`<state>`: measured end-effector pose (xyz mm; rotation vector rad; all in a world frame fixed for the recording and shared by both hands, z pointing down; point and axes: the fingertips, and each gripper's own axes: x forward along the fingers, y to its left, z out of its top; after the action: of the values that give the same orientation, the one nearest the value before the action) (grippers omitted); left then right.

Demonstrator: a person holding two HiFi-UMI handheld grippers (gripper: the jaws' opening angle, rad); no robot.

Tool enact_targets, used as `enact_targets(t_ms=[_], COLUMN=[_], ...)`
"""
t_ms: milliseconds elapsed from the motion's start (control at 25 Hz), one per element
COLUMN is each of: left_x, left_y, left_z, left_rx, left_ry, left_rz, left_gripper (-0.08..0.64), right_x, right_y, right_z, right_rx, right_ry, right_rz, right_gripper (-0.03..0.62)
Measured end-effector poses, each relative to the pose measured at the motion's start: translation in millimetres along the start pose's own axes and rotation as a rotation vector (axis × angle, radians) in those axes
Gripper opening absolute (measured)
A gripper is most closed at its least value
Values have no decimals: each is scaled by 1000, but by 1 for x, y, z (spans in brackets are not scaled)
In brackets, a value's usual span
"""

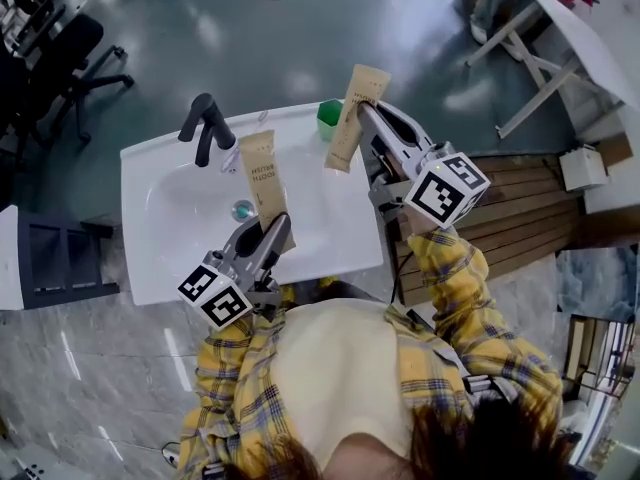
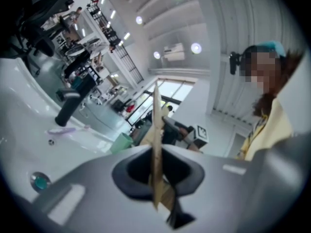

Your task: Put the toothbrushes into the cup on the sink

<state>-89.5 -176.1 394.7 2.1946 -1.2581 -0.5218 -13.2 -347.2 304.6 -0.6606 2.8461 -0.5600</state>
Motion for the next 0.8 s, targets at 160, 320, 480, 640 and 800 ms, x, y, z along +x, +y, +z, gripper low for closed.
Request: enact_targets(t_ms=[160, 320, 480, 640, 800], left_x=[-2, -4, -5, -7, -5], left_y=[0, 0, 0, 2, 2], left_z=[0, -1, -2, -1, -4], left_rx=[0, 2, 3, 7, 0], left_ry=[-9, -5, -5, -6, 2], left_rz=[13, 25, 38, 53, 56], left_gripper=[28, 28, 28, 28, 28], right_x=[11, 23, 32, 41, 49], right_y=[-15, -27, -36, -45, -57], right_z=[16, 26, 29, 24, 5], right_rx=[-73, -127, -201, -253, -274], right_ry=[-64, -124, -180, -207, -205], right_rz=[-28, -48, -63, -72, -86], right_gripper=[34, 34, 35, 35, 35])
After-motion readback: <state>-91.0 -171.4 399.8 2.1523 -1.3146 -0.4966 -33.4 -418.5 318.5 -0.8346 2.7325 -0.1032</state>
